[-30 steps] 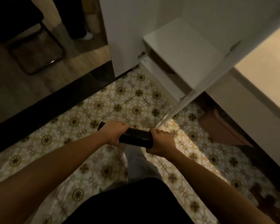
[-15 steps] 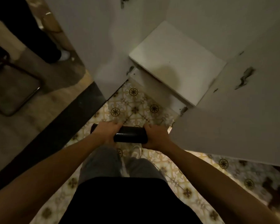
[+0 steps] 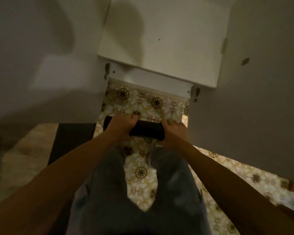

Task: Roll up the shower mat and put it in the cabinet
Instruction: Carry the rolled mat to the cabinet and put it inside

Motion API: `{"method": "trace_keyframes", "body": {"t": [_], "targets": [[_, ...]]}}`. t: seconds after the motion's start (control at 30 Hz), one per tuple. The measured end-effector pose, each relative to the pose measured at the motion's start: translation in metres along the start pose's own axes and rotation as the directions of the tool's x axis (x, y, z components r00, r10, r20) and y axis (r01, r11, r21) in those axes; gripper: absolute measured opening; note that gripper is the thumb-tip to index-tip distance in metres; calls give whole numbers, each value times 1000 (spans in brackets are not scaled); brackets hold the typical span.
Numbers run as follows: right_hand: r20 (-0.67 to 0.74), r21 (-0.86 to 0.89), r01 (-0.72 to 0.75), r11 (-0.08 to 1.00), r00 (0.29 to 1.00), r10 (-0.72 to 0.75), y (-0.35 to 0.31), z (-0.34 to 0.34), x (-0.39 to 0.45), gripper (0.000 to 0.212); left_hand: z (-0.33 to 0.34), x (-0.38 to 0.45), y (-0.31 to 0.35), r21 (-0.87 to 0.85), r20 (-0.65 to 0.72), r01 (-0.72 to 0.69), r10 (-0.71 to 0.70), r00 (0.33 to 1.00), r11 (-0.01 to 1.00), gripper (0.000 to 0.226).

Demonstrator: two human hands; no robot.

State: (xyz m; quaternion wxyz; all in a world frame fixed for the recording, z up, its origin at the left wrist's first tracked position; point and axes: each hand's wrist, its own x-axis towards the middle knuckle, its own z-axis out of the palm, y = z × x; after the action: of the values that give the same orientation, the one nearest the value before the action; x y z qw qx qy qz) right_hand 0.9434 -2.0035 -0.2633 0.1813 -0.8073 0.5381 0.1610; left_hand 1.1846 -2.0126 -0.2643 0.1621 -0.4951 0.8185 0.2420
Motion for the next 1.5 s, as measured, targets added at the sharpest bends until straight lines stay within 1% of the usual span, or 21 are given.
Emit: {"method": "trace_keyframes", "body": {"t": [0.1, 0.2, 0.27, 0.37, 0.43, 0.53, 0.6, 0.67, 0.73, 0.8, 0.87, 0.97, 1.03, 1.17, 1.3, 1.37, 1.4, 1.47, 1.5], "targets": [[15, -51, 8, 999, 1000, -8, -1, 57, 76, 70, 53, 60, -55, 25, -14, -3, 4, 1000, 1000, 59], [-17, -118, 48, 992, 999, -51, 7, 113, 160, 68, 114, 119, -105, -15, -84, 39, -40, 996, 999, 60], [-40, -127, 87, 988, 995, -93, 12, 146, 215, 70, 149, 157, -137, -75, -157, 46, -57, 986, 996, 60], [-85, -119, 84, 989, 992, -95, 26, 189, 289, 70, 187, 223, -184, -57, -190, 108, -117, 975, 992, 59], [-140, -117, 78, 990, 986, -95, 39, 212, 335, 67, 199, 269, -210, -34, -209, 117, -122, 970, 993, 56], [-269, -146, 64, 987, 958, -102, 61, 229, 393, 63, 203, 325, -242, 26, -304, 105, -92, 948, 994, 55], [-344, -190, 64, 980, 930, -127, 76, 229, 427, 65, 201, 353, -259, 47, -370, 102, -78, 926, 994, 58], [-386, -220, 61, 974, 911, -144, 87, 223, 457, 71, 192, 372, -271, 65, -418, 126, -88, 904, 990, 58], [-428, -220, 54, 974, 892, -146, 91, 215, 478, 78, 181, 382, -278, 81, -459, 149, -95, 883, 986, 58], [-456, -204, 37, 978, 881, -128, 92, 208, 489, 80, 169, 387, -283, 132, -477, 184, -100, 873, 974, 60], [-452, -206, 25, 978, 884, -118, 92, 206, 496, 79, 163, 391, -287, 161, -480, 210, -109, 870, 964, 63], [-445, -181, 20, 983, 890, -100, 94, 207, 504, 75, 161, 399, -294, 173, -482, 198, -93, 871, 965, 64], [-437, -143, 29, 989, 895, -90, 99, 211, 509, 71, 162, 405, -296, 159, -482, 195, -96, 871, 968, 61], [-369, -44, 78, 996, 925, -89, 104, 211, 521, 65, 169, 418, -304, 104, -492, 198, -123, 862, 975, 54], [-358, -15, 77, 997, 931, -77, 97, 215, 538, 65, 167, 425, -319, 77, -480, 256, -189, 857, 964, 48], [-348, -26, 83, 996, 933, -87, 95, 218, 545, 70, 171, 430, -324, 103, -457, 263, -189, 869, 959, 54], [-343, -44, 102, 994, 933, -111, 96, 219, 548, 77, 174, 433, -326, 112, -443, 262, -188, 876, 958, 62], [-343, -85, 144, 986, 925, -164, 103, 217, 549, 87, 176, 435, -330, 74, -416, 264, -211, 885, 962, 72], [-346, -89, 155, 984, 921, -177, 107, 216, 549, 87, 175, 435, -332, 43, -410, 263, -223, 884, 964, 73]]}}
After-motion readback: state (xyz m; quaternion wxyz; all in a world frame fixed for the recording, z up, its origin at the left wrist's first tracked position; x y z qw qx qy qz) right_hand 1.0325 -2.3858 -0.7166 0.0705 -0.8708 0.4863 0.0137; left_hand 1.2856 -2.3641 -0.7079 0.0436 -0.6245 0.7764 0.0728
